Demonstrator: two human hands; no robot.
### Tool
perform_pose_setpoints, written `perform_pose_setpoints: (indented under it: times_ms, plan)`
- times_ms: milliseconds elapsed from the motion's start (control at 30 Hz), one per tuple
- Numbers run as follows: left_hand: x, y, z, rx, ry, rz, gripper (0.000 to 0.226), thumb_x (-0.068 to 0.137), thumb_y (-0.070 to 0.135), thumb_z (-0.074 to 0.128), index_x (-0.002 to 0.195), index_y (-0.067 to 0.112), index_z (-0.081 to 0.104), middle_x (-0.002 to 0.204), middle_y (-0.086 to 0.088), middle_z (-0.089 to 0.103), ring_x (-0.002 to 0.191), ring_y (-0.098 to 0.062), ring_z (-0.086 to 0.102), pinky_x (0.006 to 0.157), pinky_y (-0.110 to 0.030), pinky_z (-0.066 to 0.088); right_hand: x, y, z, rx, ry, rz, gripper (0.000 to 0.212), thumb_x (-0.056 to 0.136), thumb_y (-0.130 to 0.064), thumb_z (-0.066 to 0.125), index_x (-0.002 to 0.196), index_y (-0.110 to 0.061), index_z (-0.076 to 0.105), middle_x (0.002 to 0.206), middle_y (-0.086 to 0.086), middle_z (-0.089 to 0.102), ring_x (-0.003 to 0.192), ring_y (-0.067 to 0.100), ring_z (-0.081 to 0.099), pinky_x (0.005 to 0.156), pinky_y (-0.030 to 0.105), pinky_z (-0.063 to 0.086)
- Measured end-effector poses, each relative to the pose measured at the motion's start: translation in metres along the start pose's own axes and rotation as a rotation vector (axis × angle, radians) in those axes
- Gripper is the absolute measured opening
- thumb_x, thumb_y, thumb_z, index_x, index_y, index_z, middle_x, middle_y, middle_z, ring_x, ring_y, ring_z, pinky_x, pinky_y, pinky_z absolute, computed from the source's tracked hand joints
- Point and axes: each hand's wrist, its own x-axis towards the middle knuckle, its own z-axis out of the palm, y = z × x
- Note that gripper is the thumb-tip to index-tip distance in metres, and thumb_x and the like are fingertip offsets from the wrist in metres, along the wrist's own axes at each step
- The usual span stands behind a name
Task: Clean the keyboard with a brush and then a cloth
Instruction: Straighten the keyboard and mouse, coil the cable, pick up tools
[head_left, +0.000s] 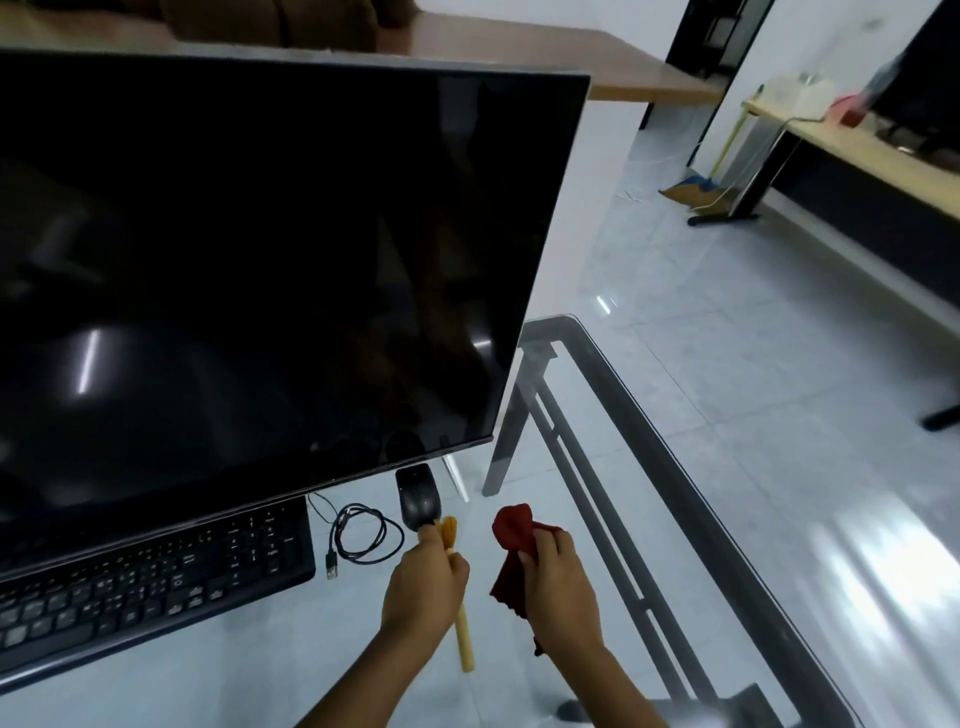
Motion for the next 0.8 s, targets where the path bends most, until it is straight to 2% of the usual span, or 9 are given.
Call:
perform_pose_setpoints:
  times_ms: [100,200,400,500,533,600,700,800]
  plan:
    - [-0.005,0.013,-0.021,-0.171,0.074,0.034,0.010,0.097,0.027,0.046,0.097,0.018,0.043,0.065,0.000,0.058,0.052,-0.011,0.056,0.047,-0.026,0.045,0.004,-0.012,-0.025,0.148,0.061,0.018,0.023,0.101,-0.030,0.042,0.119,-0.022,0.053,0.106,-0.006,0.049,0.073,0.006,0.060,0.062,0.021,0.053]
    - [-0.010,0.044,-0.051,-0.291,0.091,0.095,0.009,0.096,0.030,0.046,0.091,0.023,0.045,0.067,-0.001,0.060,0.052,-0.011,0.054,0.047,-0.028,0.041,0.014,-0.031,-0.065,0.261,0.176,0.002,0.013,0.100,-0.027,0.046,0.109,-0.025,0.055,0.099,-0.010,0.046,0.071,-0.003,0.056,0.054,0.011,0.041]
    - [-0.023,0.134,-0.133,-0.474,0.154,0.366,0.015,0.095,0.036,0.052,0.084,0.026,0.051,0.062,0.007,0.054,0.050,0.000,0.048,0.046,-0.016,0.036,0.053,-0.076,-0.169,0.374,0.429,-0.154,0.019,0.098,-0.028,0.048,0.112,-0.020,0.058,0.098,-0.004,0.051,0.081,-0.001,0.052,0.062,0.014,0.037]
    - [-0.026,0.185,-0.184,-0.554,0.223,0.497,0.016,0.093,0.035,0.057,0.082,0.024,0.053,0.060,0.010,0.054,0.054,0.003,0.051,0.051,-0.012,0.036,0.081,-0.103,-0.228,0.364,0.555,-0.251,0.020,0.097,-0.024,0.051,0.113,-0.015,0.059,0.097,0.001,0.054,0.079,0.009,0.051,0.063,0.020,0.034]
    - [-0.025,0.201,-0.203,-0.566,0.265,0.536,0.016,0.092,0.035,0.059,0.082,0.024,0.053,0.062,0.010,0.055,0.057,0.002,0.053,0.053,-0.012,0.036,0.091,-0.112,-0.247,0.364,0.586,-0.274,0.021,0.097,-0.022,0.052,0.114,-0.014,0.059,0.098,0.002,0.054,0.081,0.012,0.050,0.064,0.022,0.033]
    - [-0.021,0.231,-0.240,-0.590,0.322,0.585,0.016,0.090,0.036,0.061,0.083,0.024,0.053,0.070,0.007,0.061,0.066,-0.003,0.058,0.061,-0.021,0.043,0.110,-0.132,-0.283,0.386,0.613,-0.316,0.021,0.097,-0.023,0.051,0.114,-0.013,0.058,0.100,0.003,0.055,0.085,0.016,0.051,0.064,0.023,0.033]
    - [-0.010,0.273,-0.297,-0.563,0.414,0.641,0.015,0.091,0.035,0.060,0.091,0.022,0.053,0.082,0.008,0.061,0.078,-0.011,0.060,0.065,-0.026,0.042,0.142,-0.162,-0.328,0.375,0.642,-0.418,0.014,0.098,-0.025,0.049,0.107,-0.017,0.057,0.097,0.003,0.056,0.082,0.017,0.054,0.061,0.019,0.035]
    - [0.017,0.301,-0.348,-0.439,0.533,0.605,0.022,0.091,0.038,0.057,0.101,0.019,0.051,0.094,0.002,0.060,0.085,-0.017,0.058,0.071,-0.030,0.045,0.184,-0.189,-0.358,0.310,0.645,-0.491,0.012,0.098,-0.027,0.047,0.100,-0.019,0.056,0.091,0.005,0.059,0.078,0.021,0.057,0.062,0.027,0.038]
